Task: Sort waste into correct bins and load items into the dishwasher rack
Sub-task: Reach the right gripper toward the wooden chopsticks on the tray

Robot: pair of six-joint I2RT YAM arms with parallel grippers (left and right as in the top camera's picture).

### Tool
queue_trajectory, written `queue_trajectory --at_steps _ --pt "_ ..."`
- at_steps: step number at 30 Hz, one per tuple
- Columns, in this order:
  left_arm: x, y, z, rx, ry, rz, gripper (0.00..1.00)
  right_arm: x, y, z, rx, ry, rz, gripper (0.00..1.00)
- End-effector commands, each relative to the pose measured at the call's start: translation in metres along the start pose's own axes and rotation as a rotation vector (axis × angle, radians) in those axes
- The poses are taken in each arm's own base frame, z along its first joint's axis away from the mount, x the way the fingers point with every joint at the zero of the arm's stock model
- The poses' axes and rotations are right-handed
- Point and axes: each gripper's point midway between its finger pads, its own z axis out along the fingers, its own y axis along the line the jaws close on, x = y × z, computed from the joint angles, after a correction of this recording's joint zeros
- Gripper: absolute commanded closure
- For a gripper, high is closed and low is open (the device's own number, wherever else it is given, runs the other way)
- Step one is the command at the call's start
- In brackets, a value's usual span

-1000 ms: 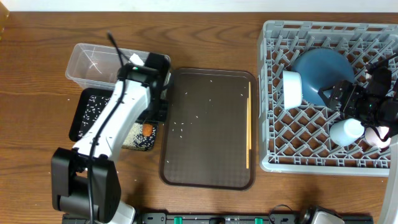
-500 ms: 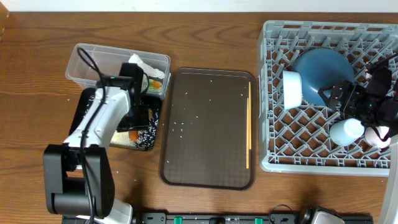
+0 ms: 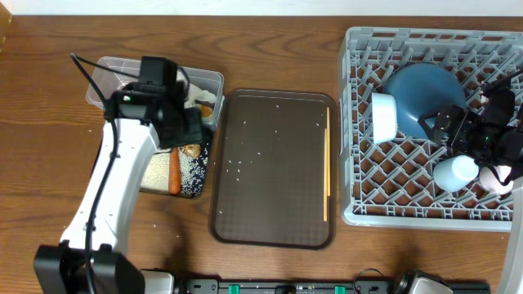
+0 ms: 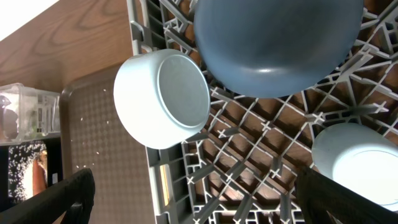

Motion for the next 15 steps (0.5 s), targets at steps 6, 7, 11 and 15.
queue_trajectory --at_steps 6,7,11,15 --pt "0.002 -0.137 0.023 0.271 -0.077 0.364 0.44 -0.001 0.002 0.000 -0.001 -0.002 -0.021 0.05" --pt "0.006 -0.149 0.031 0.285 -0.069 0.367 0.44 0.001 0.002 0.000 -0.001 0.004 -0.018 0.05" --pt "0.027 -0.186 0.073 0.303 -0.005 0.356 0.55 0.005 0.002 0.000 0.001 0.022 -0.010 0.05" --pt "0.046 -0.204 0.118 0.249 0.021 0.393 0.57 0.005 0.002 0.000 0.001 0.022 -0.010 0.04"
